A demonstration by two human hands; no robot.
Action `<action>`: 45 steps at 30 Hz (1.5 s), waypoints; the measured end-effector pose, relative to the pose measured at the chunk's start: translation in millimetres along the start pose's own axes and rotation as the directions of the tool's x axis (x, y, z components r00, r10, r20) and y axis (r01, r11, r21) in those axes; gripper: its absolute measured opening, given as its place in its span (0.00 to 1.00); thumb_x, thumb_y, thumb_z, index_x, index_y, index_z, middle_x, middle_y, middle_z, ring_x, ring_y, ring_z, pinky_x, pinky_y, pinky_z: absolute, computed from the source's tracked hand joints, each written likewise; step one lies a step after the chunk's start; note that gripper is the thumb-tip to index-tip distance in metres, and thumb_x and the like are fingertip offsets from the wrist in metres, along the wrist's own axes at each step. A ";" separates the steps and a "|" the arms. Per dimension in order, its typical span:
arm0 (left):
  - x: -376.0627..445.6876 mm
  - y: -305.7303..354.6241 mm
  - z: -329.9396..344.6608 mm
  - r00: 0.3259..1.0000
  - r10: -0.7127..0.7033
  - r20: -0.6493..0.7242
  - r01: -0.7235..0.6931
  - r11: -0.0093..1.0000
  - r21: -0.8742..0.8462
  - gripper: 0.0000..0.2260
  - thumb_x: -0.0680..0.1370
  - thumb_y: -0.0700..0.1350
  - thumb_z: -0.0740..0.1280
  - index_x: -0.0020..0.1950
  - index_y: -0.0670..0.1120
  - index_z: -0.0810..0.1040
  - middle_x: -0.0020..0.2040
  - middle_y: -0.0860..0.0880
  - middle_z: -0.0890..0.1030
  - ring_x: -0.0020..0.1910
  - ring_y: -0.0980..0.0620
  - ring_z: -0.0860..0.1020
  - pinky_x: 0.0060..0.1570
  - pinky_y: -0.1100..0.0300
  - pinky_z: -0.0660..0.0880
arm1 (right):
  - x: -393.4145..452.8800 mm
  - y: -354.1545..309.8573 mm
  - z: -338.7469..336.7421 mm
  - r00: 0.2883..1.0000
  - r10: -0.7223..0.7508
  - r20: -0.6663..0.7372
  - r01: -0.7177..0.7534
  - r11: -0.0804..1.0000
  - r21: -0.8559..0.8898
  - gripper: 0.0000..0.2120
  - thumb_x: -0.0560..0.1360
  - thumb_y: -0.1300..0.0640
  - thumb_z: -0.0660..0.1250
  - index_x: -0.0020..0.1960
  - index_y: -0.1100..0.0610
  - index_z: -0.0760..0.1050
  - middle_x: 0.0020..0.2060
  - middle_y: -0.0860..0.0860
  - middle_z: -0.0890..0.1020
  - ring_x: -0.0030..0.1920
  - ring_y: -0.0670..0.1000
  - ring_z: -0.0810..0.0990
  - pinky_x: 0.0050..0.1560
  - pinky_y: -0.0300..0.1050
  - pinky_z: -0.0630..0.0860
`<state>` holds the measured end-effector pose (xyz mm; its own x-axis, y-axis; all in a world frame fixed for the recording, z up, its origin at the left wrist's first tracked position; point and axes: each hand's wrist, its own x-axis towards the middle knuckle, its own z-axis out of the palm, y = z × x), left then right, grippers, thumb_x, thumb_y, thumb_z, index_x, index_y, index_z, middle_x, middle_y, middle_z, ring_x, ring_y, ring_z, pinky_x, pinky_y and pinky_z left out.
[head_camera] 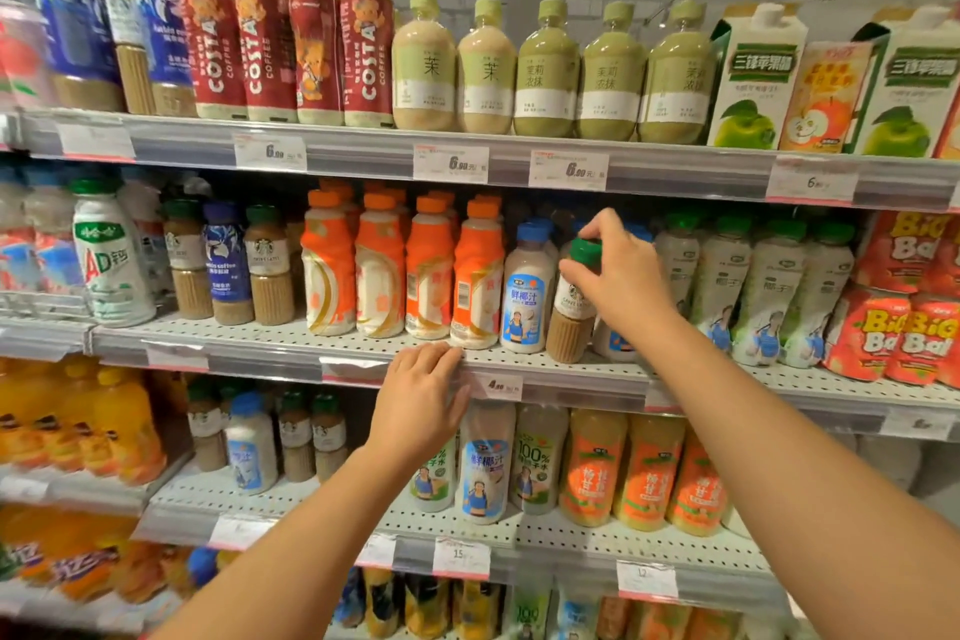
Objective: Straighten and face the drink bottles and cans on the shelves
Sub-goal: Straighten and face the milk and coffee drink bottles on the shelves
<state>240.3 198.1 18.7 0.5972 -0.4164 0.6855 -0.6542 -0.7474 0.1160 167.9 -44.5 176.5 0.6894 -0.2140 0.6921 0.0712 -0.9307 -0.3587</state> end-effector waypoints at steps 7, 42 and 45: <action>-15.0 7.1 -10.0 0.995 -0.033 0.098 0.044 0.993 -0.106 0.26 0.81 0.56 0.64 0.77 0.47 0.69 0.77 0.48 0.69 0.78 0.45 0.62 0.78 0.53 0.55 | -65.7 -7.3 -30.3 0.995 0.059 -0.085 -0.028 0.943 0.331 0.19 0.71 0.49 0.76 0.58 0.42 0.73 0.51 0.38 0.81 0.51 0.47 0.81 0.51 0.45 0.77; -268.9 -179.7 -111.2 0.632 -0.711 0.307 0.691 0.338 -0.639 0.18 0.78 0.52 0.71 0.67 0.55 0.76 0.60 0.58 0.83 0.59 0.57 0.81 0.58 0.53 0.77 | -116.2 -247.4 349.0 0.740 -0.128 0.660 -0.056 0.967 0.250 0.28 0.78 0.49 0.69 0.75 0.50 0.67 0.71 0.50 0.74 0.66 0.54 0.76 0.66 0.52 0.74; -267.9 -216.0 -108.2 0.614 -0.731 0.298 0.704 0.337 -0.625 0.17 0.80 0.49 0.71 0.68 0.58 0.75 0.62 0.60 0.81 0.63 0.58 0.79 0.62 0.54 0.75 | -95.4 -266.7 394.8 0.677 -0.100 0.729 0.014 0.992 0.123 0.30 0.81 0.48 0.64 0.79 0.51 0.60 0.75 0.54 0.69 0.71 0.58 0.72 0.67 0.54 0.72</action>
<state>171.4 527.1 -112.2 0.9830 0.1367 0.1222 -0.0898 -0.2219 0.9709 367.8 341.2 -41.2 0.9853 0.1639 0.0481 0.1687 -0.8902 -0.4232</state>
